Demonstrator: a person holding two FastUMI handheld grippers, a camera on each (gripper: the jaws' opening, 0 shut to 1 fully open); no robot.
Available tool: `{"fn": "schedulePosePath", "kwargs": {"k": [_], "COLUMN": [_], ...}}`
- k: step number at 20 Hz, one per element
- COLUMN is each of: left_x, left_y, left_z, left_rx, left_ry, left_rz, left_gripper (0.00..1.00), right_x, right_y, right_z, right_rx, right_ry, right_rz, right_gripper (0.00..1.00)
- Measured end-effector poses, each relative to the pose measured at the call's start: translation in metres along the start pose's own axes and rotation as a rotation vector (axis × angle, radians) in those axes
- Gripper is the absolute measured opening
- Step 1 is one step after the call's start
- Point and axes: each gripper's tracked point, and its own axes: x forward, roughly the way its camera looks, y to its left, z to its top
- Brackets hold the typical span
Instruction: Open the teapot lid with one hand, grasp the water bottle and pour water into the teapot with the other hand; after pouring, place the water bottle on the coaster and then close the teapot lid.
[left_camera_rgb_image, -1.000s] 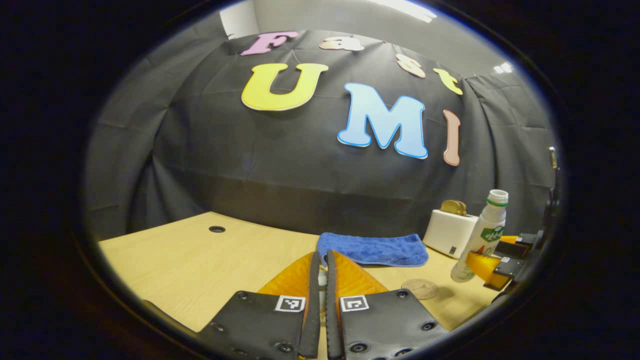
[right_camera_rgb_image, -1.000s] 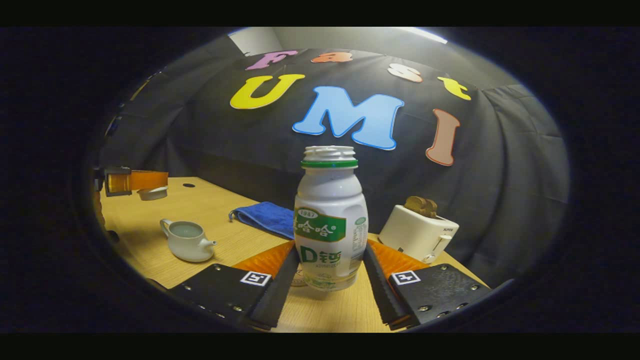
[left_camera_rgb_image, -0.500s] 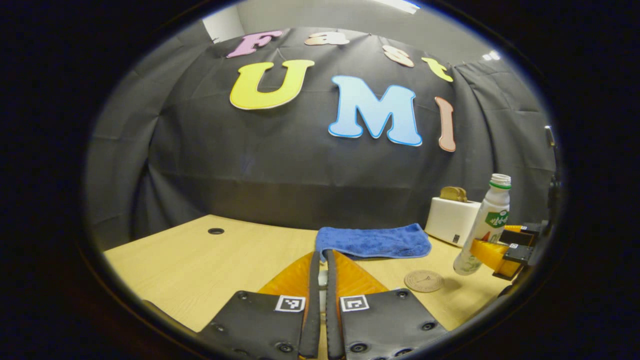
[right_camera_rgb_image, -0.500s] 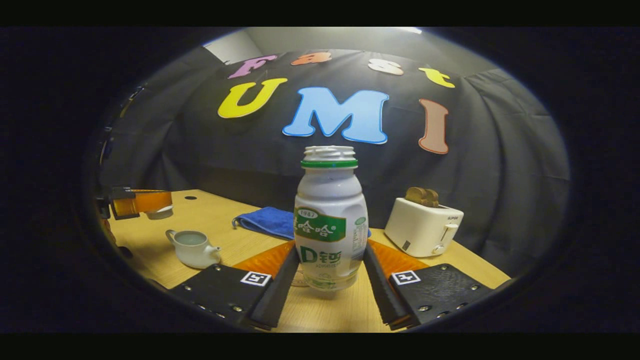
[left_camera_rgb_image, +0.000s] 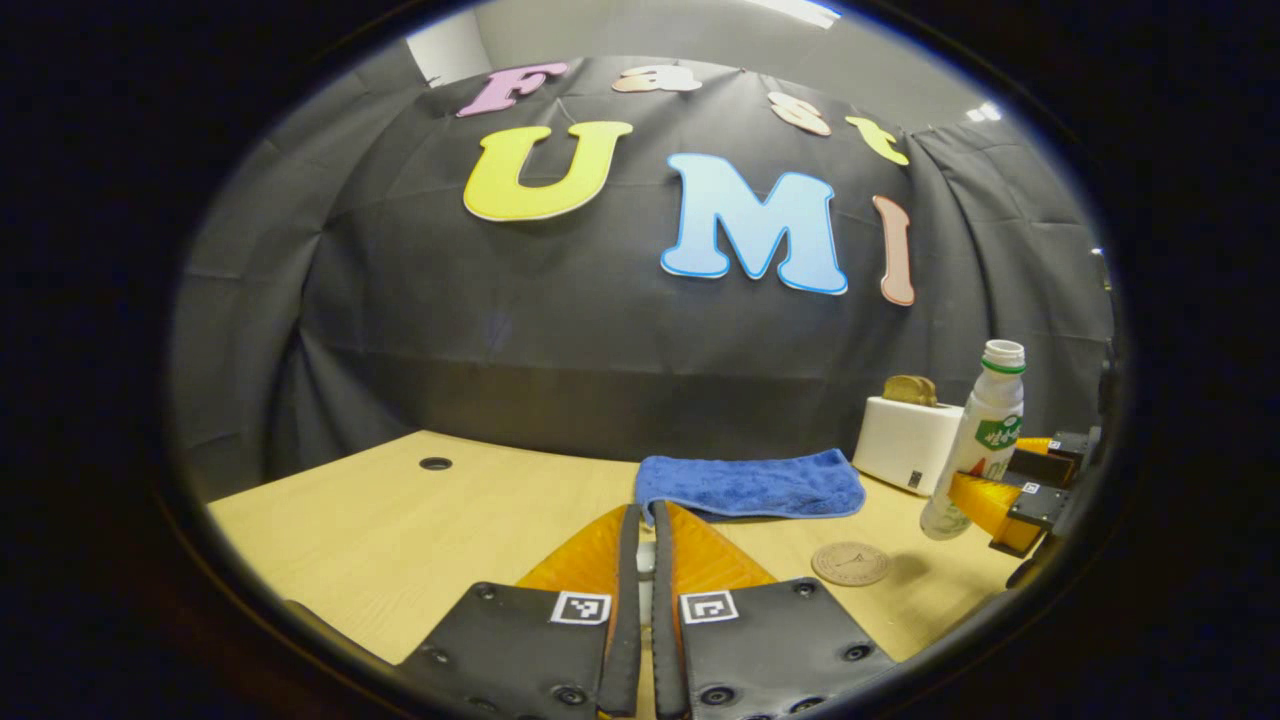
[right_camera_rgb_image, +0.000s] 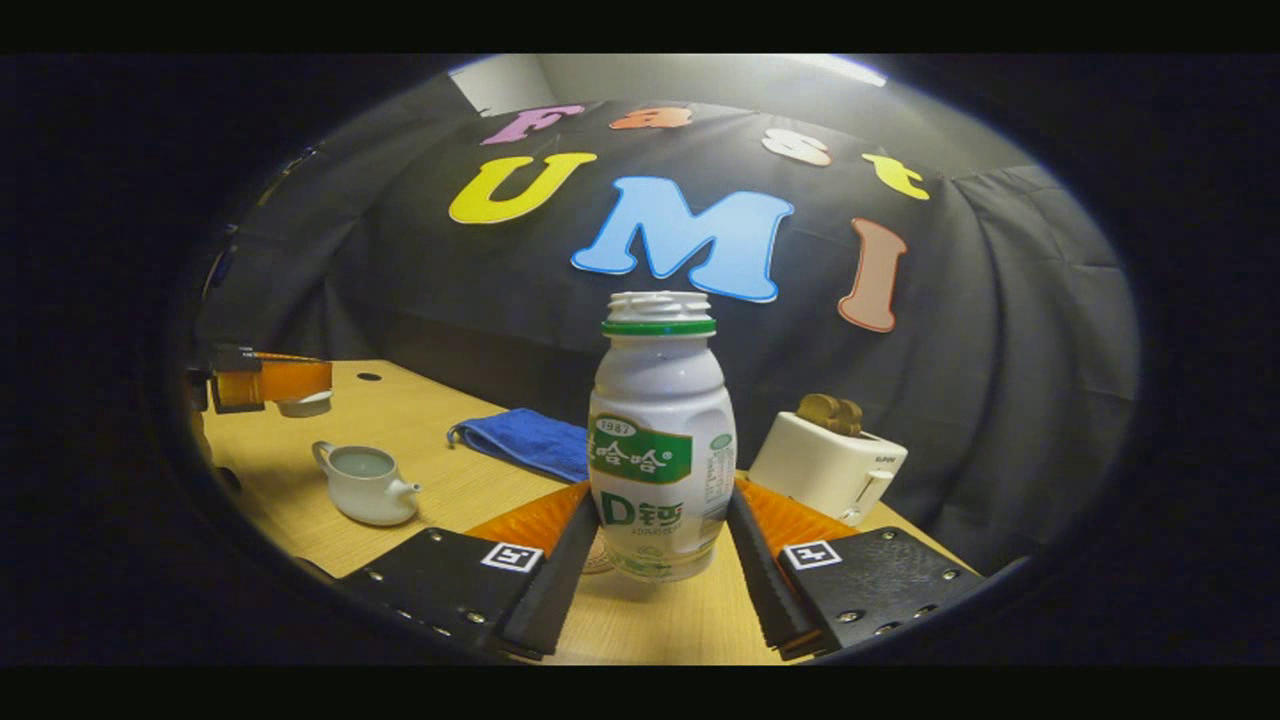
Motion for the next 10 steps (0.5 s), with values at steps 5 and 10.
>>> {"fn": "schedulePosePath", "kwargs": {"k": [5,10], "left_x": [-0.002,-0.004], "left_y": [0.004,0.008], "left_z": [0.003,0.006], "left_rx": [0.005,-0.002], "left_ry": [-0.012,-0.016], "left_rz": [0.014,0.025], "left_gripper": [0.12,0.12], "right_x": [0.001,0.01], "right_y": [-0.003,-0.001], "right_z": [-0.003,-0.001], "right_rx": [-0.156,-0.381], "right_ry": [0.022,0.023], "right_rz": [-0.017,-0.027], "right_gripper": [0.73,0.73]}}
